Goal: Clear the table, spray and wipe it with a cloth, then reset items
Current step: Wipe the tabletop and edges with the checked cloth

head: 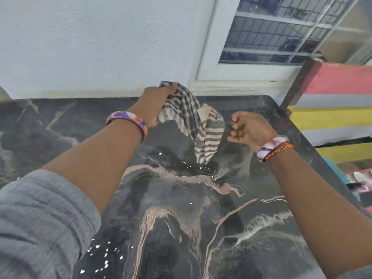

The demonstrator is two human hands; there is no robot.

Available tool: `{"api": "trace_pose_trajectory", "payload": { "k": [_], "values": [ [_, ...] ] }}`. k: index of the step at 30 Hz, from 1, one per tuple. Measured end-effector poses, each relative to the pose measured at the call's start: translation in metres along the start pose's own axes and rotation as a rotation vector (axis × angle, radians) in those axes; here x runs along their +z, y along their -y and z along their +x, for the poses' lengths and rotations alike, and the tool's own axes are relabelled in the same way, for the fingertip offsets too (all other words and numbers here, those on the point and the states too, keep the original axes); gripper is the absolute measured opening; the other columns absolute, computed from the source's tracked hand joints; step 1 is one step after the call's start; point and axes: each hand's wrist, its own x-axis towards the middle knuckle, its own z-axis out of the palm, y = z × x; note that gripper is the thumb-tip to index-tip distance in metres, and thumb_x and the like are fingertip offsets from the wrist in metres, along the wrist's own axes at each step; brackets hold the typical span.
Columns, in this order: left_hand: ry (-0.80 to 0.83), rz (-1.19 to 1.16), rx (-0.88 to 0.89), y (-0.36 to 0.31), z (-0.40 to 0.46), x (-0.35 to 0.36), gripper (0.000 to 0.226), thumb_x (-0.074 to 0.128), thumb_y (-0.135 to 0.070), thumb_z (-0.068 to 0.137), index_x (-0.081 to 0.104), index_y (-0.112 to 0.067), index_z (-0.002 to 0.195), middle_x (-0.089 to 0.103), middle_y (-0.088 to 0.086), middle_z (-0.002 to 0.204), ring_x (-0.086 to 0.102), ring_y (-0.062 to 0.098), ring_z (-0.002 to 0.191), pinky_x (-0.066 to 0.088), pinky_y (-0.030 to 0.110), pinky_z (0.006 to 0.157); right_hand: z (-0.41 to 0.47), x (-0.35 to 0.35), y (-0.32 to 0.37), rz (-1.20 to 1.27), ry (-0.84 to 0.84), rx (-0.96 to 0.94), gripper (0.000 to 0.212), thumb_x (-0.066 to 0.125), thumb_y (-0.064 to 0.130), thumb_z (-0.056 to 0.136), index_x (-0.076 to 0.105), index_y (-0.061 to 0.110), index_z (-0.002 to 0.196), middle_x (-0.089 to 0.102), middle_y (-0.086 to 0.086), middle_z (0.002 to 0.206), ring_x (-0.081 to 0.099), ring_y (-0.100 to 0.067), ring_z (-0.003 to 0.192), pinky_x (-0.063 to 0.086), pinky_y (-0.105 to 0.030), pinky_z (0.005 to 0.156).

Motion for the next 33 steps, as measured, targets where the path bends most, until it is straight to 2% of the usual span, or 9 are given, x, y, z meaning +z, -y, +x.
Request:
{"api": "trace_pose_trajectory", "payload": {
  "k": [2, 5, 10, 12, 14, 16, 21, 27, 33],
  "values": [
    [-0.097, 0.042, -0.03, 0.006, 0.011, 0.004, 0.015, 0.06, -0.02, 0.087, 0.057, -0.005, 0.086, 0.064, 0.009, 0.079, 0.061, 0.017, 0.061, 0.055, 0.022, 0.048, 0.011, -0.001, 0.001, 0.042, -0.059, -0.01, 0.035, 0.033, -0.007, 0.086, 0.05, 0.016, 0.067, 0.05, 0.006, 0.045, 0.042, -0.006, 0.035, 0.047, -0.022, 0.05],
    [-0.283, 0.445, 0.028, 0.019, 0.033, -0.003, 0.013, 0.053, -0.016, 0.09, 0.06, -0.006, 0.086, 0.049, 0.0, 0.068, 0.054, 0.022, 0.073, 0.056, 0.031, 0.066, 0.026, 0.013, -0.004, -0.133, -0.137, -0.047, 0.031, 0.042, -0.003, 0.087, 0.055, 0.021, 0.071, 0.056, 0.002, 0.062, 0.04, -0.005, 0.038, 0.041, -0.019, 0.045],
    [-0.556, 0.77, 0.104, 0.032, 0.043, -0.021, 0.029, 0.054, -0.011, 0.081, 0.038, -0.01, 0.056, 0.04, 0.004, 0.056, 0.04, 0.025, 0.06, 0.041, 0.026, 0.063, 0.048, 0.062, 0.001, -0.361, -0.019, -0.406, 0.025, 0.048, 0.015, 0.093, 0.058, 0.02, 0.116, 0.059, 0.007, 0.114, 0.056, -0.004, 0.092, 0.044, -0.012, 0.081],
    [-0.565, 0.769, 0.148, 0.037, 0.038, -0.021, 0.006, 0.053, -0.01, 0.08, 0.057, -0.01, 0.075, 0.056, 0.011, 0.075, 0.051, 0.028, 0.076, 0.044, 0.03, 0.074, 0.061, 0.094, 0.009, -0.478, 0.125, -0.503, 0.035, 0.044, 0.023, 0.096, 0.048, 0.019, 0.131, 0.053, 0.003, 0.132, 0.05, -0.012, 0.117, 0.04, -0.025, 0.099],
    [-0.589, 0.809, 0.189, 0.043, 0.033, -0.02, 0.029, 0.054, -0.013, 0.082, 0.061, -0.007, 0.109, 0.063, 0.013, 0.111, 0.057, 0.03, 0.104, 0.043, 0.03, 0.089, 0.079, 0.119, 0.006, -0.817, 0.239, -0.578, 0.045, 0.036, 0.036, 0.097, 0.035, 0.024, 0.141, 0.039, 0.001, 0.147, 0.035, -0.021, 0.135, 0.03, -0.04, 0.11],
    [-0.622, 0.852, 0.253, 0.05, 0.027, -0.021, 0.035, 0.054, -0.014, 0.083, 0.058, -0.007, 0.117, 0.058, 0.012, 0.125, 0.055, 0.026, 0.114, 0.041, 0.029, 0.093, 0.095, 0.127, -0.013, -1.159, 0.343, -0.556, 0.053, 0.027, 0.045, 0.097, 0.018, 0.031, 0.147, 0.014, 0.006, 0.158, 0.01, -0.024, 0.145, 0.009, -0.05, 0.116],
    [-0.686, 0.896, 0.235, 0.067, 0.009, -0.031, 0.028, 0.055, -0.016, 0.084, 0.061, -0.013, 0.11, 0.056, 0.017, 0.125, 0.06, 0.031, 0.103, 0.042, 0.027, 0.091, 0.108, 0.084, -0.042, -1.404, 0.341, -0.621, 0.053, 0.021, 0.045, 0.099, 0.004, 0.033, 0.148, -0.005, 0.008, 0.158, 0.001, -0.023, 0.146, -0.006, -0.059, 0.112],
    [-0.624, 0.897, 0.262, 0.074, -0.015, -0.019, 0.021, 0.055, -0.017, 0.086, 0.063, -0.013, 0.105, 0.057, 0.016, 0.123, 0.064, 0.031, 0.092, 0.045, 0.028, 0.084, 0.105, -0.04, -0.061, -1.48, 0.129, -0.379, 0.053, 0.019, 0.04, 0.1, 0.006, 0.026, 0.149, -0.006, 0.005, 0.158, -0.006, -0.022, 0.146, -0.01, -0.055, 0.112],
    [-0.546, 1.013, 0.347, 0.083, -0.042, -0.027, 0.022, 0.054, -0.015, 0.087, 0.065, -0.011, 0.105, 0.054, 0.01, 0.127, 0.053, 0.023, 0.115, 0.036, 0.024, 0.093, 0.047, -0.041, -0.076, -1.347, 0.136, -0.347, 0.053, 0.025, 0.03, 0.102, 0.012, 0.012, 0.15, -0.007, -0.002, 0.158, 0.008, -0.026, 0.146, 0.009, -0.039, 0.117]
  ]
}}
